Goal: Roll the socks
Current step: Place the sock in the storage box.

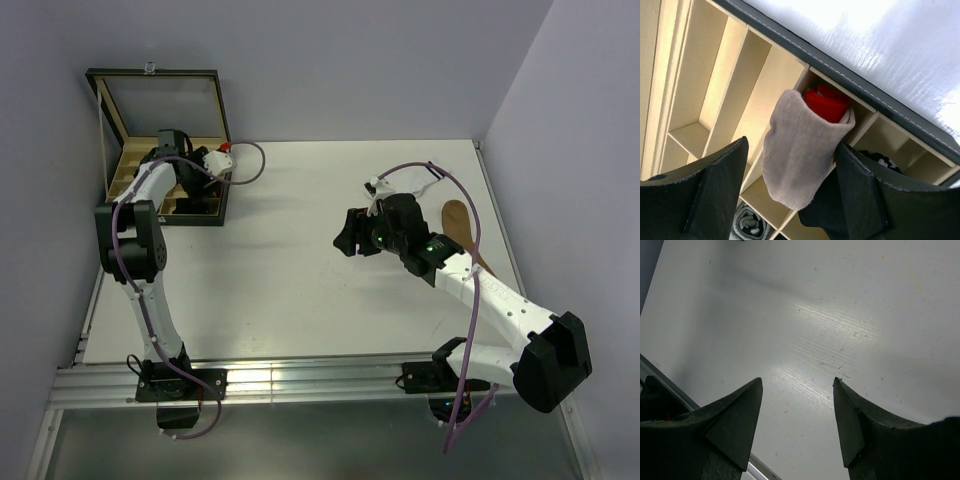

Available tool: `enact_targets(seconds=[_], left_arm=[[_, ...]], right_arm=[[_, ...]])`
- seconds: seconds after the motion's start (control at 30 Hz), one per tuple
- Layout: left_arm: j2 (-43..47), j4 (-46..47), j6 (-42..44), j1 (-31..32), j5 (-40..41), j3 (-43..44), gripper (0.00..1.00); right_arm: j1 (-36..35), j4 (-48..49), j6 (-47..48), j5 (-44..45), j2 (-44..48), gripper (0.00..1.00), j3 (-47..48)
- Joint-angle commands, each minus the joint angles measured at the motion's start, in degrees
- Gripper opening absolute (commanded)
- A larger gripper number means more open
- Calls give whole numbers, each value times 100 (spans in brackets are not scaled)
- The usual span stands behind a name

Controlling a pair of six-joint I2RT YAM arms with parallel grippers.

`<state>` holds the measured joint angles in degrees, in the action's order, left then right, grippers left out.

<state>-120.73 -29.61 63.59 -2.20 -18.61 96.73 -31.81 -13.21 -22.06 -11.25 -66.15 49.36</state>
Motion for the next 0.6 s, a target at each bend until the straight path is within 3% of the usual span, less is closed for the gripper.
enact_targets(seconds=[0.0, 0.23, 0.43, 0.57], left_arm=[[207, -449, -154, -61, -590, 241, 76], [313, -493, -400, -149, -942, 408, 73], [489, -318, -795, -264, -1487, 601, 61], [585, 243, -1592, -360, -1742, 585, 54]], right_arm=[[61, 100, -17, -36, 32, 66, 29], [61, 73, 9, -9, 76, 66, 21], [70, 91, 0, -36, 58, 65, 12], [61, 99, 18, -18, 32, 65, 21]])
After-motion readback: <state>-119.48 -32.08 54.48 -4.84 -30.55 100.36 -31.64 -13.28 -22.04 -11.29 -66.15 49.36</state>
